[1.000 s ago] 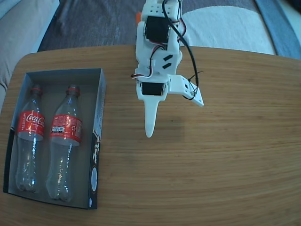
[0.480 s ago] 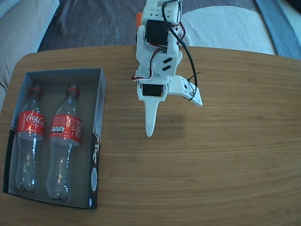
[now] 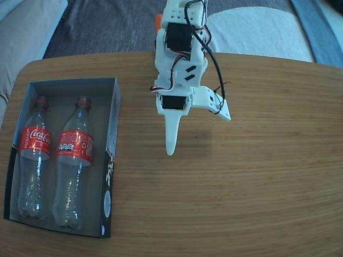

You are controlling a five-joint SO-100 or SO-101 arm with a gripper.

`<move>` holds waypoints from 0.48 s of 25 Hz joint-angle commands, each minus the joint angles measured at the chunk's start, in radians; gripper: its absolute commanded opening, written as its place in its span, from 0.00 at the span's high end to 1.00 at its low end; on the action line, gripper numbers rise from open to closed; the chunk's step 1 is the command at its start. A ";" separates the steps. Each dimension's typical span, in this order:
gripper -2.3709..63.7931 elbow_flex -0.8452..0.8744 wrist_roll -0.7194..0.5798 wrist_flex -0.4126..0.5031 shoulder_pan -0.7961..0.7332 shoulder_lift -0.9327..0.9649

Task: Grasp the bottles and put them in the box.

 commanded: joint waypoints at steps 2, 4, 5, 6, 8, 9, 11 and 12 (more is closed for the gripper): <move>0.16 -0.014 0.003 -0.009 0.003 0.017; 0.16 -0.014 0.003 -0.009 0.003 0.017; 0.17 -0.014 0.003 -0.009 0.003 0.017; 0.17 -0.014 0.003 -0.009 0.003 0.017; 0.17 -0.014 0.003 -0.009 0.003 0.017; 0.20 -0.014 0.003 -0.009 0.003 0.017; 0.32 -0.014 0.003 -0.009 0.003 0.017; 0.40 -0.014 0.003 -0.009 0.003 0.017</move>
